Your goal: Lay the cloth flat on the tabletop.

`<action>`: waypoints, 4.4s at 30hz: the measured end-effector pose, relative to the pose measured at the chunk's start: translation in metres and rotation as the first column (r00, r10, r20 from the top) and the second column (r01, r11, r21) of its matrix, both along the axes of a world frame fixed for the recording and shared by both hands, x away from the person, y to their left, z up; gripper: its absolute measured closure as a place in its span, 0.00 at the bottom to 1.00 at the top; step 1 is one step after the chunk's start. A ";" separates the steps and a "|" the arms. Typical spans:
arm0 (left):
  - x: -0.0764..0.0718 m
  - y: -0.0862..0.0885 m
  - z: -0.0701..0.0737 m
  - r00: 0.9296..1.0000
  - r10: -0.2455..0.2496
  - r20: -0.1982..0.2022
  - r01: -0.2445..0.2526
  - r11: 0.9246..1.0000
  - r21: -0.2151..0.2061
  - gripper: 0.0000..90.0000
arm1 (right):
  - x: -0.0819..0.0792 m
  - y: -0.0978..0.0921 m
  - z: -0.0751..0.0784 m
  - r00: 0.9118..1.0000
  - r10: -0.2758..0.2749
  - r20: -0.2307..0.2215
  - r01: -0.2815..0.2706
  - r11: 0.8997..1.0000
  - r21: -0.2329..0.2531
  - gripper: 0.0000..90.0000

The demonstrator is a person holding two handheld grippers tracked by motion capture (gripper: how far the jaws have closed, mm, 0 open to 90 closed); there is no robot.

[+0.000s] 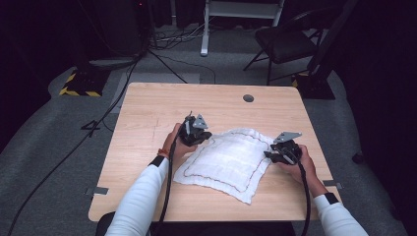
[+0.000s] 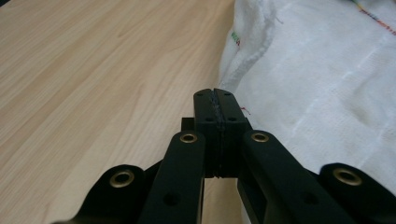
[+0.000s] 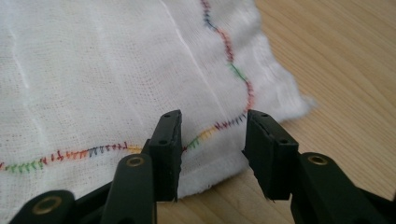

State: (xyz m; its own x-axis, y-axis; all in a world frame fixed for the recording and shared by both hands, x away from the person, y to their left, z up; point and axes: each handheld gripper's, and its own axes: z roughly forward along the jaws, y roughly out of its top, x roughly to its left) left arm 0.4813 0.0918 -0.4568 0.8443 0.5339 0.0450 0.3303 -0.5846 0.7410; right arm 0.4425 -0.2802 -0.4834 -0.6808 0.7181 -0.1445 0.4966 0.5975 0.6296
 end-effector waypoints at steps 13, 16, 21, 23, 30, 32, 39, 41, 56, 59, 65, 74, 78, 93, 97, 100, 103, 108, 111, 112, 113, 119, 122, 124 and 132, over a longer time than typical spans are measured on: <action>0.015 0.020 -0.012 0.988 0.150 -0.042 -0.150 0.989 0.007 0.70 | 0.007 0.002 -0.002 0.995 -0.085 0.050 0.087 0.996 -0.022 0.51; 0.010 0.019 -0.005 0.988 0.151 -0.027 -0.151 0.989 -0.008 0.53 | 0.010 0.003 -0.002 0.993 -0.098 0.065 0.100 0.995 -0.026 0.51; -0.007 -0.002 -0.002 0.998 0.055 0.018 -0.055 0.998 0.001 0.41 | 0.009 -0.001 0.004 0.991 -0.126 0.050 0.124 0.991 0.050 0.54; -0.005 -0.011 -0.008 0.996 0.075 0.041 -0.077 0.996 0.045 0.43 | 0.006 -0.002 0.009 0.992 -0.114 0.045 0.109 0.988 0.105 0.56; 0.019 -0.020 -0.028 0.992 0.126 -0.017 -0.124 0.989 0.079 0.59 | 0.013 0.008 0.009 0.991 -0.125 0.056 0.119 0.988 0.097 0.65; 0.027 -0.019 -0.032 0.988 0.153 -0.012 -0.151 0.983 0.099 0.63 | 0.023 0.010 0.000 0.989 -0.138 0.055 0.135 0.989 0.053 0.67; 0.037 -0.014 -0.035 0.983 0.186 -0.004 -0.184 0.976 0.118 0.63 | 0.047 0.014 -0.006 0.983 -0.177 0.050 0.175 0.983 0.050 0.70; 0.037 -0.013 -0.034 0.982 0.189 0.005 -0.188 0.973 0.130 0.63 | 0.051 0.015 -0.006 0.982 -0.183 0.045 0.180 0.982 0.054 0.70; 0.051 0.021 -0.033 0.959 0.281 0.020 -0.281 0.946 0.161 0.64 | 0.091 0.055 -0.004 0.980 -0.180 0.089 0.181 0.983 -0.006 0.56; 0.050 0.028 -0.032 0.951 0.309 0.014 -0.307 0.938 0.157 0.61 | 0.084 0.052 0.001 0.983 -0.171 0.073 0.170 0.985 0.023 0.55; 0.034 0.039 -0.022 0.961 0.278 -0.003 -0.277 0.959 0.067 0.47 | 0.055 0.035 0.012 0.991 -0.099 0.086 0.089 0.989 0.120 0.54; -0.028 0.024 -0.007 0.997 0.069 -0.036 -0.067 0.996 0.058 0.37 | -0.011 0.025 0.018 0.996 0.059 0.062 -0.066 0.991 0.117 0.51; -0.057 0.026 -0.010 0.998 0.032 -0.049 -0.029 0.997 0.068 0.35 | -0.041 0.029 0.013 0.988 0.151 0.040 -0.154 0.982 0.111 0.46; -0.115 0.060 -0.034 0.991 0.041 -0.126 -0.027 0.994 0.108 0.31 | -0.068 0.018 -0.006 0.979 0.203 -0.002 -0.203 0.978 0.047 0.36; -0.119 0.056 -0.035 0.993 0.034 -0.114 -0.020 0.993 0.115 0.32 | -0.070 0.007 -0.006 0.984 0.178 -0.004 -0.178 0.983 0.048 0.36; -0.120 0.053 -0.035 0.992 0.032 -0.118 -0.019 0.994 0.112 0.32 | -0.072 0.005 -0.005 0.986 0.168 0.008 -0.168 0.985 0.038 0.37; -0.121 0.051 -0.035 0.994 0.030 -0.109 -0.017 0.993 0.118 0.31 | -0.074 0.009 0.002 0.985 0.168 0.043 -0.171 0.982 0.075 0.37; -0.120 0.050 -0.035 0.992 0.034 -0.121 -0.020 0.993 0.113 0.30 | -0.074 0.034 0.003 0.972 0.232 0.044 -0.235 0.969 0.073 0.37; -0.120 0.049 -0.036 0.993 0.022 -0.112 -0.010 0.994 0.109 0.30 | -0.074 0.041 0.000 0.969 0.245 0.035 -0.246 0.968 0.049 0.38; -0.121 0.048 -0.036 0.994 0.021 -0.105 -0.010 0.994 0.108 0.30 | -0.074 0.042 -0.004 0.969 0.248 0.019 -0.248 0.968 0.027 0.38; -0.121 0.048 -0.036 0.994 0.021 -0.105 -0.010 0.994 0.108 0.30 | -0.074 0.040 -0.005 0.969 0.245 0.013 -0.245 0.969 0.041 0.39; -0.122 0.047 -0.034 0.995 0.020 -0.093 -0.008 0.992 0.129 0.28 | -0.076 0.023 -0.006 0.978 0.210 -0.015 -0.208 0.976 0.069 0.39; -0.124 0.046 -0.033 0.996 0.025 -0.084 -0.013 0.990 0.139 0.26 | -0.079 0.018 -0.006 0.979 0.203 -0.015 -0.201 0.977 0.077 0.41; -0.125 0.045 -0.033 0.996 0.023 -0.087 -0.011 0.990 0.142 0.23 | -0.085 0.013 -0.005 0.981 0.191 0.000 -0.191 0.980 0.056 0.41; -0.122 0.050 -0.029 0.993 0.017 -0.115 -0.007 0.996 0.085 0.22 | -0.090 -0.004 -0.006 0.988 0.154 -0.019 -0.152 0.985 0.088 0.41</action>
State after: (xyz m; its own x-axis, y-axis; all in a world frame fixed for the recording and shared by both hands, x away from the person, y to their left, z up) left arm 0.3591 0.1417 -0.4859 0.8399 0.5427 -0.0067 0.4180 -0.6389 0.6458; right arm 0.3523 -0.2843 -0.4898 -0.7861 0.6144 -0.0675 0.4206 0.6118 0.6699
